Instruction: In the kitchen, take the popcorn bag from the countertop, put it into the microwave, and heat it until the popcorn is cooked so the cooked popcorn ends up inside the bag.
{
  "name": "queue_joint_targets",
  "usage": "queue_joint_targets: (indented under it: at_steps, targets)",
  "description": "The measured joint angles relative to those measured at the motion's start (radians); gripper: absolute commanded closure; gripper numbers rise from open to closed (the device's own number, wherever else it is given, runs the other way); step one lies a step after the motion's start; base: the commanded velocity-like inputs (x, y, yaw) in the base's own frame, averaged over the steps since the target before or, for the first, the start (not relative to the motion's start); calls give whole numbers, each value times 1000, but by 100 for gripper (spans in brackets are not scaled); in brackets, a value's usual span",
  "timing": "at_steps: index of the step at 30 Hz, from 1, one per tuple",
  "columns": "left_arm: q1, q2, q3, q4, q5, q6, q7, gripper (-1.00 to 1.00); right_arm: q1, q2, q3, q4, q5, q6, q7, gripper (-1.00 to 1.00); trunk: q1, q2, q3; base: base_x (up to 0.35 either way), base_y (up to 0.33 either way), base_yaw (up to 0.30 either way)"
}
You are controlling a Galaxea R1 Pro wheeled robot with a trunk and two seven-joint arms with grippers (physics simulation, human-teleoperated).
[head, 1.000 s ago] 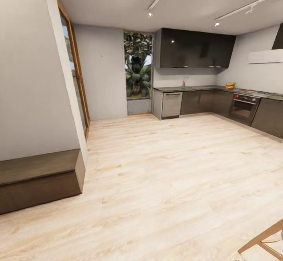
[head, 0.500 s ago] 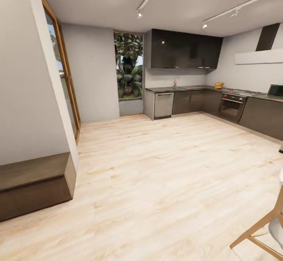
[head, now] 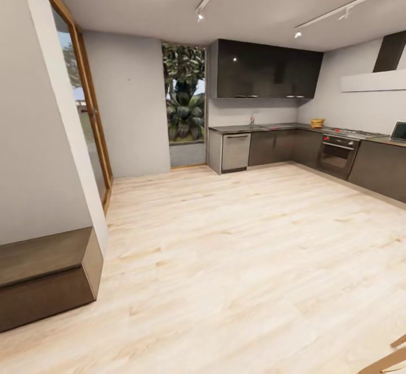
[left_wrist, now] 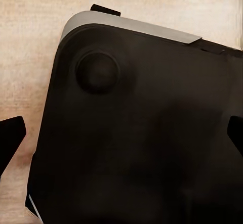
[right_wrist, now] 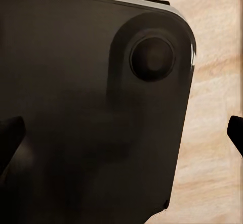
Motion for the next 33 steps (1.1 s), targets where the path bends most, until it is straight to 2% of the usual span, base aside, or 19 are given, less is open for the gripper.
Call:
queue_joint_targets:
  at_steps: [25, 33]
  targets:
    - [0, -1, 1, 2, 6, 3, 0, -100, 0, -2, 5, 0, 4, -9, -1, -100, 0, 0, 0, 322, 0, 0]
    - [0, 0, 1, 2, 4, 9, 0, -100, 0, 3, -5, 0, -4, -11, -1, -100, 0, 0, 0, 322, 0, 0]
